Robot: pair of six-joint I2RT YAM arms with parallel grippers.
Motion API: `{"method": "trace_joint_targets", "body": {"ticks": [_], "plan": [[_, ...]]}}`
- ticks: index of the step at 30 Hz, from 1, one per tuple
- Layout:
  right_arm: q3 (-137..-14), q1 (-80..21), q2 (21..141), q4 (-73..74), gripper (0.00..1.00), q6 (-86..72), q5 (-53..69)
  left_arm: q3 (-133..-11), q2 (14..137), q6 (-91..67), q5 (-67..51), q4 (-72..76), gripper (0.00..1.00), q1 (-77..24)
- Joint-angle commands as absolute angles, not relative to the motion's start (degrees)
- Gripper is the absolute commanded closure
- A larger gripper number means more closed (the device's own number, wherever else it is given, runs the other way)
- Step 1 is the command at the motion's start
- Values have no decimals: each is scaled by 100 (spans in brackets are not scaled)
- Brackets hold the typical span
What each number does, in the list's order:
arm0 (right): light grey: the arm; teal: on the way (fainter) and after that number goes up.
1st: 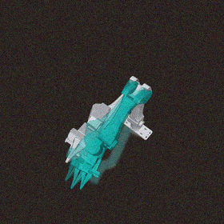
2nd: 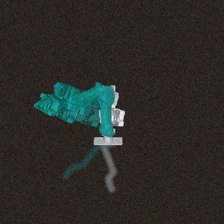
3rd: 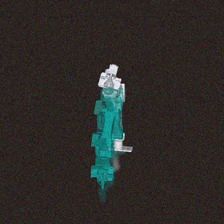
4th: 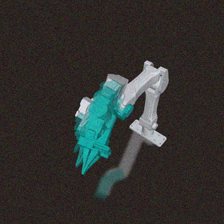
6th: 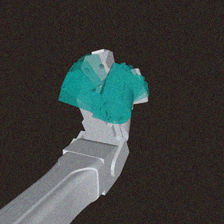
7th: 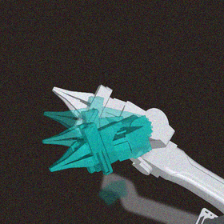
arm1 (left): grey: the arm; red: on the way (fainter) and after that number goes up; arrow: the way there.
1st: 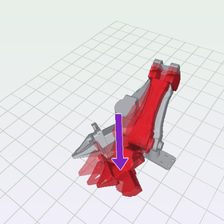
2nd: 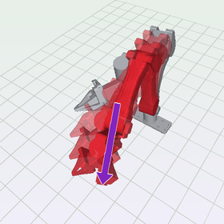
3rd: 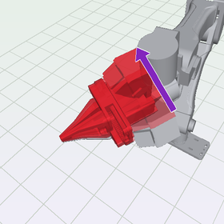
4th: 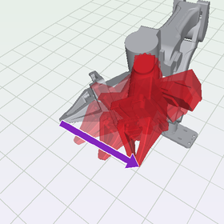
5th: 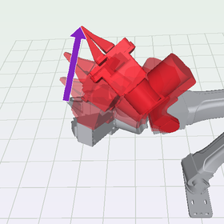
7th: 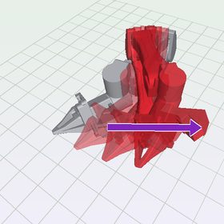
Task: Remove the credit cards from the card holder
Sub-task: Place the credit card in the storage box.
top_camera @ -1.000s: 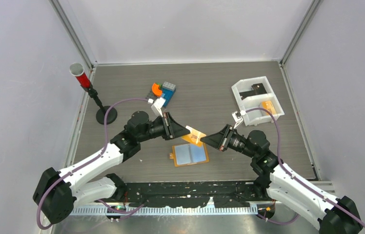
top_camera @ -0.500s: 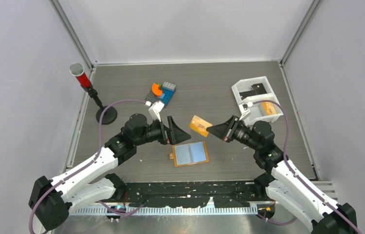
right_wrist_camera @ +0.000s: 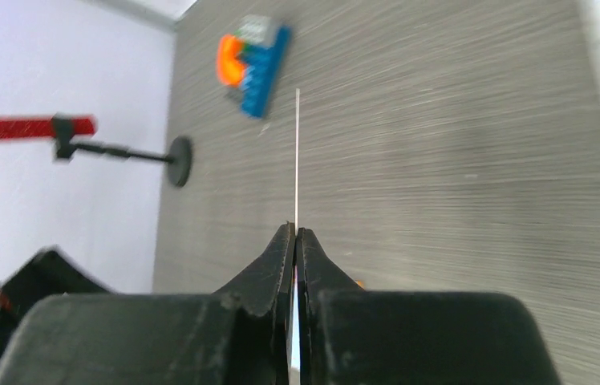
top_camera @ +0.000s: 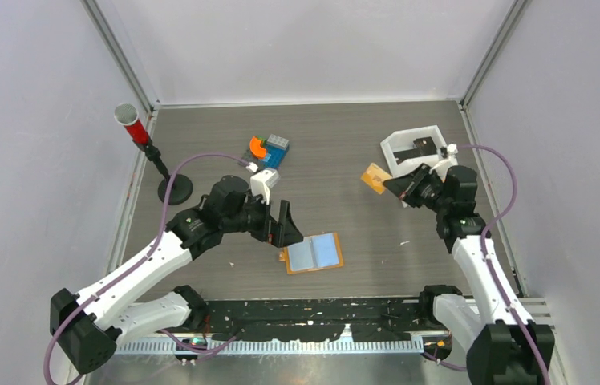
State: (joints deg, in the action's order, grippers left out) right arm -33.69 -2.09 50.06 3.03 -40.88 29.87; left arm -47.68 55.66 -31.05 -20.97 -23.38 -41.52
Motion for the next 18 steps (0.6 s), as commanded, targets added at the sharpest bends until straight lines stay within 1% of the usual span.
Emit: {"method": "trace_joint_targets", "body": {"ticks": [1, 5, 10, 14, 18], "plan": [[-3779, 695, 5304, 827, 95, -3497, 2852, -4902, 5631, -2372, -2177, -3193, 1, -4166], [-3952, 1404, 5636, 1118, 95, -3176, 2376, -4777, 5543, -2408, -2316, -3147, 1, -4166], [-4222, 2267, 6249, 1210, 95, -2955, 2390, -4740, 5539, -2404, -2388, -3160, 1, -4166], [-4394, 2667, 6732, 1088, 95, -3028, 2465, -4726, 5532, -2408, -2402, -3107, 1, -4166], [-4567, 2820, 7180, 910, 95, -3154, 2477, -4776, 5571, -2392, -2365, -3145, 1, -4166]]}}
